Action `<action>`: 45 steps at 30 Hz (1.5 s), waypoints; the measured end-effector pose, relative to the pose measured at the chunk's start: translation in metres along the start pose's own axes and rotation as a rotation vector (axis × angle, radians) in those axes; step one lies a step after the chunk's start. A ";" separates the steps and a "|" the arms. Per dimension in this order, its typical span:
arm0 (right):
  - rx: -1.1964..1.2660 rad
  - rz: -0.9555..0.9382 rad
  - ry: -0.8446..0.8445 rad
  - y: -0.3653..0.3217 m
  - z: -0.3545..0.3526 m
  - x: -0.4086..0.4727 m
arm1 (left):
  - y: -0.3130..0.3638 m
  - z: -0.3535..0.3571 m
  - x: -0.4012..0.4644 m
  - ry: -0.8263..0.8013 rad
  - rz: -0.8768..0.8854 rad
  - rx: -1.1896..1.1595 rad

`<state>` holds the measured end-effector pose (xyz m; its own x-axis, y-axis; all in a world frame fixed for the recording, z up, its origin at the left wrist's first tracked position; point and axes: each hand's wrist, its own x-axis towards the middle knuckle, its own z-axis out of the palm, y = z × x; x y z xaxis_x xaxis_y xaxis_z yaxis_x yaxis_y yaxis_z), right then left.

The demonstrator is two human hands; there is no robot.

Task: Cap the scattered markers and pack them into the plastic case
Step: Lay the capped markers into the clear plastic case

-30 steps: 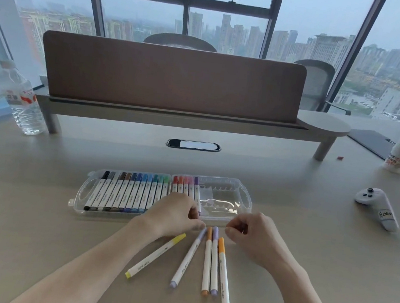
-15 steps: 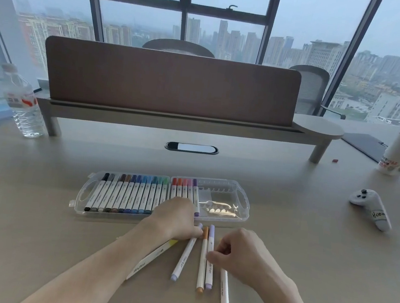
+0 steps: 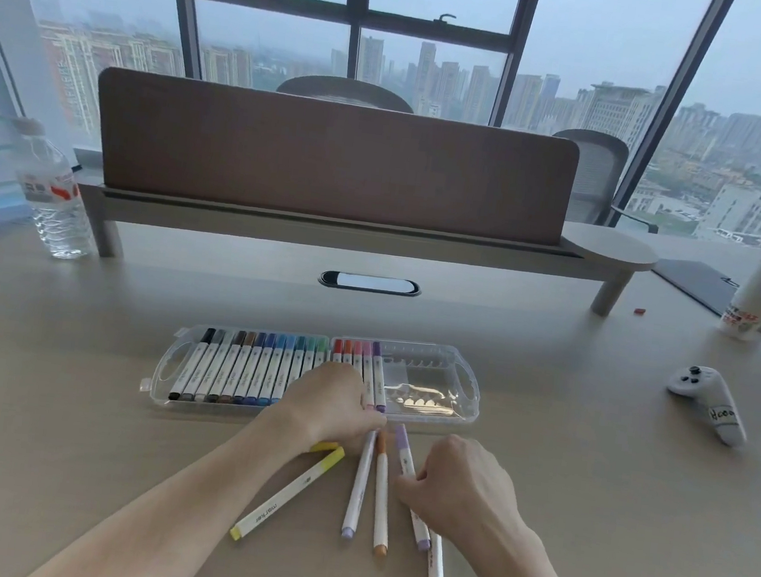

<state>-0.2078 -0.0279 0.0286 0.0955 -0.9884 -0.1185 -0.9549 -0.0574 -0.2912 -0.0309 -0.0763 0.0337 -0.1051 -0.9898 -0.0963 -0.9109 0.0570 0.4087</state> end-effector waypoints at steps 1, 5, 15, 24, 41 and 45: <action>0.022 0.002 0.013 0.000 0.000 0.000 | 0.000 -0.001 0.000 0.014 0.005 -0.035; 0.095 -0.048 0.100 0.000 0.001 0.002 | 0.001 -0.002 0.006 0.036 0.041 -0.182; 0.221 -0.110 0.163 -0.008 0.001 0.025 | 0.001 -0.012 0.037 0.006 0.000 -0.567; 0.369 -0.244 0.174 -0.017 0.000 0.069 | -0.010 -0.026 0.100 0.119 -0.103 -0.546; 0.189 -0.284 0.147 -0.002 0.014 0.107 | -0.013 -0.014 0.142 0.094 -0.129 -0.169; 0.267 -0.303 0.161 0.007 0.016 0.100 | -0.018 -0.015 0.126 0.134 -0.014 -0.158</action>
<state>-0.2007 -0.1253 -0.0008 0.2953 -0.9430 0.1535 -0.7824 -0.3309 -0.5276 -0.0217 -0.2039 0.0278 -0.0294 -0.9995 0.0143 -0.8369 0.0324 0.5465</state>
